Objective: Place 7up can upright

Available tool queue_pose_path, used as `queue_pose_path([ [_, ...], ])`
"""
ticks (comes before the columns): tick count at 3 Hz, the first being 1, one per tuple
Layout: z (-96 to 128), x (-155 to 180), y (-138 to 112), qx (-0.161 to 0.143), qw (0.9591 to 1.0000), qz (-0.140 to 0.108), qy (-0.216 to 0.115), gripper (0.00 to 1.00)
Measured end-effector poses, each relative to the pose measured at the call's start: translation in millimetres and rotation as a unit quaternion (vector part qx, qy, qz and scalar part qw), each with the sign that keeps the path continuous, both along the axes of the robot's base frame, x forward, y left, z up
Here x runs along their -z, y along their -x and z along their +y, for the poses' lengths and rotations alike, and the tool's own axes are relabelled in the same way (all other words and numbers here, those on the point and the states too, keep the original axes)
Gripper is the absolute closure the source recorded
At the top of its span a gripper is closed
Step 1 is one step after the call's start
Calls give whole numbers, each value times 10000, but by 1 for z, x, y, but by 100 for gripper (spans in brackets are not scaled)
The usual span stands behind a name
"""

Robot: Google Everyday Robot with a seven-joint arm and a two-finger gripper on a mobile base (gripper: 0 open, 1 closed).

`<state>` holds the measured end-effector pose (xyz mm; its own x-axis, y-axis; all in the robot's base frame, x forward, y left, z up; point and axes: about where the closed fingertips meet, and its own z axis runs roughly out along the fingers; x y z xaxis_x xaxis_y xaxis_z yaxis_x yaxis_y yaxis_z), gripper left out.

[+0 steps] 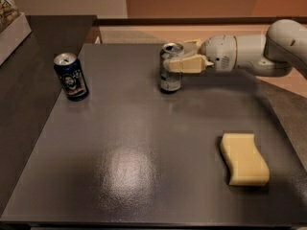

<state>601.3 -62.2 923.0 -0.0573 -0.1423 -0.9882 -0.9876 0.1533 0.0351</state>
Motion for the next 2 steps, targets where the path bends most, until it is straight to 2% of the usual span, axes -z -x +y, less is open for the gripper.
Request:
queue_pose_path([
  [2,1,11,4,-209,9996,-181,-96,36],
])
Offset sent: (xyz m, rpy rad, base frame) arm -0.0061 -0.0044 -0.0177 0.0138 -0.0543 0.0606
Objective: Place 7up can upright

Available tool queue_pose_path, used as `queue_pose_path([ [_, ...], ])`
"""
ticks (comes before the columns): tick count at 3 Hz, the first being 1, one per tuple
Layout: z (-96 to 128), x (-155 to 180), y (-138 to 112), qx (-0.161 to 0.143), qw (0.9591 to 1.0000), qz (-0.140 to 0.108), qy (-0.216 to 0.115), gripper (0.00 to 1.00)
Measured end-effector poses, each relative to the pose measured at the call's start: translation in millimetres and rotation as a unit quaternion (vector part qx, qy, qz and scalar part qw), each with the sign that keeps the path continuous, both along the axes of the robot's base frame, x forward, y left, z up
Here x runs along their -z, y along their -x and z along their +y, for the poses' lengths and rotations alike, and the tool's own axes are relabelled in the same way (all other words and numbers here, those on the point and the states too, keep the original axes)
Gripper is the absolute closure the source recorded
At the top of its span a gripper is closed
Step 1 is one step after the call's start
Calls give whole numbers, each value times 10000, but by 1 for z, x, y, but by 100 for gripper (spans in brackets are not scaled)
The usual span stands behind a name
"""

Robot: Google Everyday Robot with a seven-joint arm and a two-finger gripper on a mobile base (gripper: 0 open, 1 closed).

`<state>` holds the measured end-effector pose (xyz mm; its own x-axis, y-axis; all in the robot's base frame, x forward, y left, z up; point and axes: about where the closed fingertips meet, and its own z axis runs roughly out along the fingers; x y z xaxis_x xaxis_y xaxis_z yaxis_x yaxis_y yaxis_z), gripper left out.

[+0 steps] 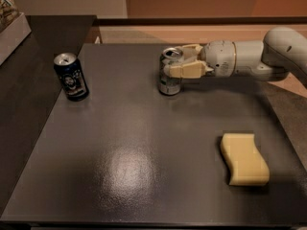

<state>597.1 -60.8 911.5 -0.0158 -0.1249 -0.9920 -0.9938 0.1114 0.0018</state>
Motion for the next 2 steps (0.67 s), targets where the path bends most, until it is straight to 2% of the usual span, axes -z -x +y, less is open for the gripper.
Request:
queue_pose_path([
  [1,3,0,0,-26,10000,-2,-4,14],
  [2,6,-1,1,-51,10000,-3,-8,0],
])
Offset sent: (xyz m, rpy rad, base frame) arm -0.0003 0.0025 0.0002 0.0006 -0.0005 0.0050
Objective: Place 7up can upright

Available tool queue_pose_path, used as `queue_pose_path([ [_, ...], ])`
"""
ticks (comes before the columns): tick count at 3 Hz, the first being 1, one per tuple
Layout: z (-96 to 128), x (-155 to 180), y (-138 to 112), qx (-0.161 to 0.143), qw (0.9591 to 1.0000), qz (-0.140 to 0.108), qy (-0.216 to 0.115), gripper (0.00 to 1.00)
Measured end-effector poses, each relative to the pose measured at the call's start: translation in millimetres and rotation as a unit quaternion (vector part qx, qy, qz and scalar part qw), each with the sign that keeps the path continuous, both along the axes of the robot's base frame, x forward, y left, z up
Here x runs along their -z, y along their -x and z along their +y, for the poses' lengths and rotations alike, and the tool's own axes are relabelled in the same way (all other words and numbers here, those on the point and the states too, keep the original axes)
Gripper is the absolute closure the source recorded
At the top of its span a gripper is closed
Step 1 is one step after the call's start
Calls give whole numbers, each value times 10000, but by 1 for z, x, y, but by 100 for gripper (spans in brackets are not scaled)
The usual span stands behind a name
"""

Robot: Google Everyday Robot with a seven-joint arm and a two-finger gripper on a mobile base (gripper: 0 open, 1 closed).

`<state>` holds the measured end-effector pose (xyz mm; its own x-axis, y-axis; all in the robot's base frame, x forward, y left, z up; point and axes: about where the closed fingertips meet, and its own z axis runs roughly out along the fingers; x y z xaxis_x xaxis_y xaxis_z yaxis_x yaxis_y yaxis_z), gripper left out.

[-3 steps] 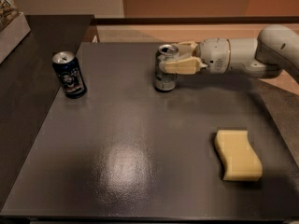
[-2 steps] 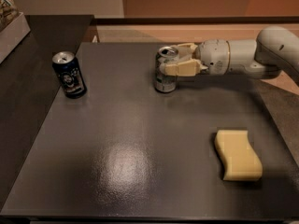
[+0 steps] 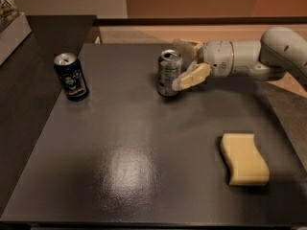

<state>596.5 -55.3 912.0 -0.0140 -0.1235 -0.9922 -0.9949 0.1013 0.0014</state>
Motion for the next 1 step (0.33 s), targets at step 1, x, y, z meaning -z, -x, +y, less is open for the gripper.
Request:
queue_pose_path([
  [1,0,0,0,-1,10000,0,0,0],
])
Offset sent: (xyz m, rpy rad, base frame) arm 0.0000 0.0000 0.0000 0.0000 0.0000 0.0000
